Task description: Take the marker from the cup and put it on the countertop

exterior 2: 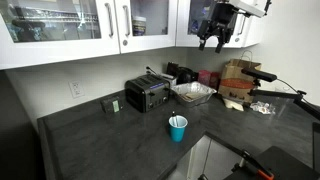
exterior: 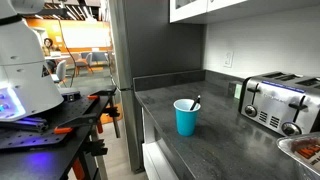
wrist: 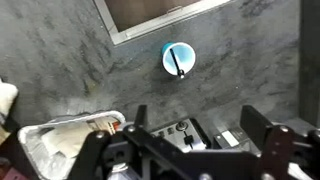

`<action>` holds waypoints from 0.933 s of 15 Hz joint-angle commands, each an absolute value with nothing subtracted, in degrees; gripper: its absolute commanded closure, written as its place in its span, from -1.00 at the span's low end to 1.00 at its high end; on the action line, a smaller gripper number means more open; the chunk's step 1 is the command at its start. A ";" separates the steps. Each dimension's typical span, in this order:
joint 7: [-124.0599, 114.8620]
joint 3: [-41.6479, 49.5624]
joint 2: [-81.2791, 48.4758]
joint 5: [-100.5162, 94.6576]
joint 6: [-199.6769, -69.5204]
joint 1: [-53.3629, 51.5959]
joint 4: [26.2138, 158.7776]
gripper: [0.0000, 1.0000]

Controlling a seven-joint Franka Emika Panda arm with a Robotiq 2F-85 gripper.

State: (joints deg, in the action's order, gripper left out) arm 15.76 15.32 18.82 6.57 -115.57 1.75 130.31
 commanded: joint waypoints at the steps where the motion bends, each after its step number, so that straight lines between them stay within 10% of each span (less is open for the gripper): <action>1: 16.22 13.87 18.64 7.13 -115.33 3.38 130.14 -1.00; 14: 12.66 6.58 8.63 9.51 -140.38 0.45 141.02 -1.00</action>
State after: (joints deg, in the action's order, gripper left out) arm 14.10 7.87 13.13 6.83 -132.80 1.10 139.31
